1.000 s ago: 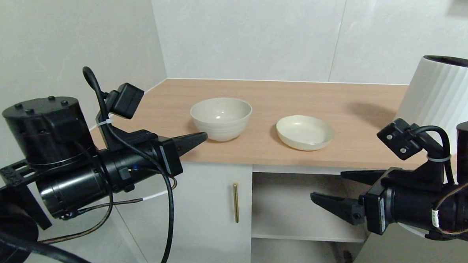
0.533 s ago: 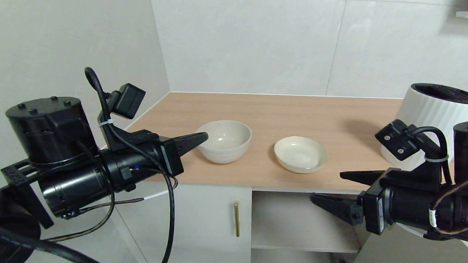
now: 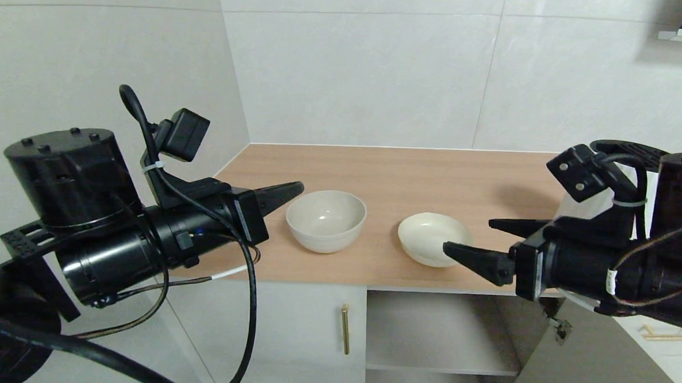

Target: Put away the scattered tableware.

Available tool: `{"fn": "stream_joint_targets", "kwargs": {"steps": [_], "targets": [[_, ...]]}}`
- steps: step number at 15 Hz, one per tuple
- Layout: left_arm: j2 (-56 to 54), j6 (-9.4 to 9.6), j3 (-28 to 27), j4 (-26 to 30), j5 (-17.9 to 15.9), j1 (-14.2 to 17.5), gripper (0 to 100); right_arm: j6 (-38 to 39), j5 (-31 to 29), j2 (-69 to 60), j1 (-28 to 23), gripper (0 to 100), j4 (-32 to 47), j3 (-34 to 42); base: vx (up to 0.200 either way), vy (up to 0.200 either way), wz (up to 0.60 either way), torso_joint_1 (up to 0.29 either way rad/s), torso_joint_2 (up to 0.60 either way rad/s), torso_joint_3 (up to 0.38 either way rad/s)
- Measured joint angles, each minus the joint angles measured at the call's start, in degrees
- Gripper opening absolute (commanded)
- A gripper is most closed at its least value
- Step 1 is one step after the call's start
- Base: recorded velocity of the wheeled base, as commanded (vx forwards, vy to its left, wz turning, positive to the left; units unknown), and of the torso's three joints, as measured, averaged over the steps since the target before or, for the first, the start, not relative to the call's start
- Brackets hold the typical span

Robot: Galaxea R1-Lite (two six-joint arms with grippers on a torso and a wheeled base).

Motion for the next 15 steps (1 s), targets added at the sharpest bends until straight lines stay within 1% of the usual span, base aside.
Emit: {"fn": "stream_joint_targets", "kwargs": {"steps": [1, 2, 4, 5, 7, 8, 10, 12, 13, 15], "targets": [[0.0, -0.02, -1.2, 1.3, 0.0, 0.4, 0, 0.1, -0.8, 1.1, -0.6, 100, 0.2, -1.9, 0.0, 0.0, 0.0, 0.0, 0.0, 0.0], [-0.1, -0.02, -3.0, 4.2, 0.0, 1.0, 0, 0.1, -1.6, 2.3, -1.4, 100, 1.8, -4.6, 0.0, 0.0, 0.0, 0.0, 0.0, 0.0], [-0.6, -0.02, -8.7, 14.6, 0.0, 3.0, 0, 0.8, -3.0, 4.5, -3.3, 100, 9.4, -12.5, 0.0, 0.0, 0.0, 0.0, 0.0, 0.0], [-0.9, -0.05, -12.6, 21.2, 0.0, 4.3, 0, 2.1, -3.4, 5.6, -4.3, 100, 14.8, -17.7, 0.0, 0.0, 0.0, 0.0, 0.0, 0.0], [-1.5, -0.02, -20.4, 35.5, 0.0, 7.0, 0, 8.1, -4.1, 7.2, -5.6, 100, 26.7, -26.6, 0.0, 0.0, 0.0, 0.0, 0.0, 0.0], [-1.9, 0.01, -23.6, 39.4, -0.1, 8.6, 0, 10.9, -4.5, 7.8, -6.3, 100, 28.4, -29.3, 0.0, 0.0, 0.0, 0.0, 0.0, 0.0], [-2.1, 0.06, -27.2, 45.9, -0.1, 10.4, 0, 12.2, -5.2, 9.2, -7.0, 100, 29.1, -31.0, 0.0, 0.0, 0.0, 0.0, 0.0, 0.0], [-1.2, 0.09, -29.7, 48.2, -0.1, 12.1, 0, 12.3, -7.4, 11.0, -7.3, 100, 29.2, -31.6, 0.0, 0.0, 0.0, 0.0, 0.0, 0.0], [-0.5, 0.17, -30.3, 48.6, -0.2, 12.7, 0, 12.3, -8.9, 11.7, -7.4, 100, 29.2, -31.7, 0.0, 0.0, 0.0, 0.0, 0.0, 0.0], [1.5, 0.48, -31.3, 48.9, -0.2, 13.8, 0, 12.3, -9.5, 12.9, -7.3, 100, 29.2, -31.8, 0.0, 0.0, 0.0, 0.0, 0.0, 0.0]]}}
